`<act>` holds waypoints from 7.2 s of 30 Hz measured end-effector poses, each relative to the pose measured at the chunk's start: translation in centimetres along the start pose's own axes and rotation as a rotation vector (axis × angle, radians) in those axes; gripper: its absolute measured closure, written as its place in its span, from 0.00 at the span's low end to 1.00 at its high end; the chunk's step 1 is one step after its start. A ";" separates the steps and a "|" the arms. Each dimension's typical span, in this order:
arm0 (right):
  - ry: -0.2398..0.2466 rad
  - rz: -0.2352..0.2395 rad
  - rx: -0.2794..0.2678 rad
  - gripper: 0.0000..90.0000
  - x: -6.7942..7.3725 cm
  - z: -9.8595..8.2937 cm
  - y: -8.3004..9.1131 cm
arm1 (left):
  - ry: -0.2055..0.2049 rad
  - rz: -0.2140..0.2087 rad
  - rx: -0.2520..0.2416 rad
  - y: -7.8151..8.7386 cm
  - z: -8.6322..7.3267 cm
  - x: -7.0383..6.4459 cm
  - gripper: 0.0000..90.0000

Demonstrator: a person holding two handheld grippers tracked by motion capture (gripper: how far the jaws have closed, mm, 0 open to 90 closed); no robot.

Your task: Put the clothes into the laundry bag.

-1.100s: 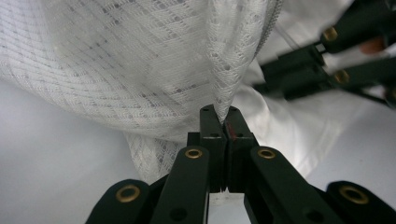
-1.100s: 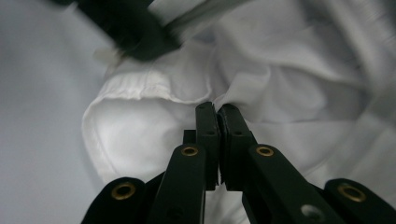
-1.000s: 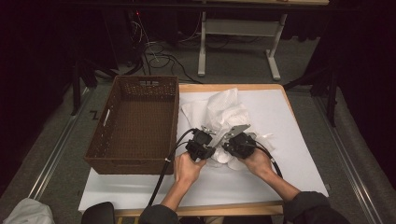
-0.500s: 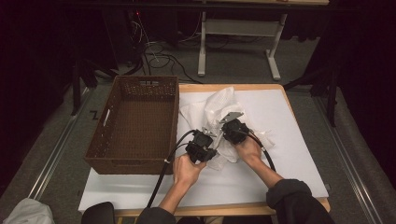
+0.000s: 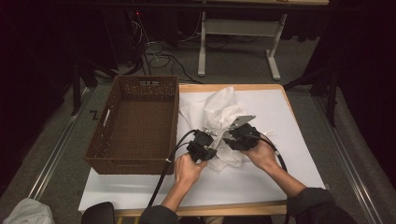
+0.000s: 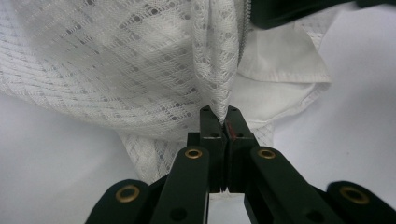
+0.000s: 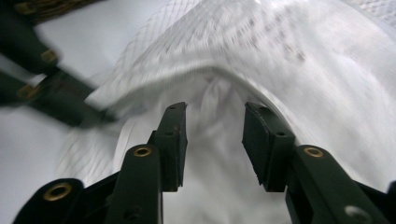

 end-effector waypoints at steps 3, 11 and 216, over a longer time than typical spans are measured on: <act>-0.013 0.030 0.025 0.64 0.2 -1.6 1.8 | -0.003 0.007 0.004 -0.1 0.1 0.0 0.98; -0.054 0.103 0.147 0.52 1.6 -5.9 0.4 | -0.007 0.007 0.015 -0.5 0.1 -0.1 0.98; -0.168 0.072 0.078 0.88 -0.2 -5.8 -1.1 | -0.070 0.054 -0.056 2.0 -2.0 -0.2 0.75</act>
Point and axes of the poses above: each handheld gripper's, and its own axes: y roughly backward along the jaws, z roughly out of its top, x roughly to its left, the point moved 10 cm from there along -y, roughly forward along the jaws, and after that the axes turned 10 degrees about y, right-handed, at the moved point
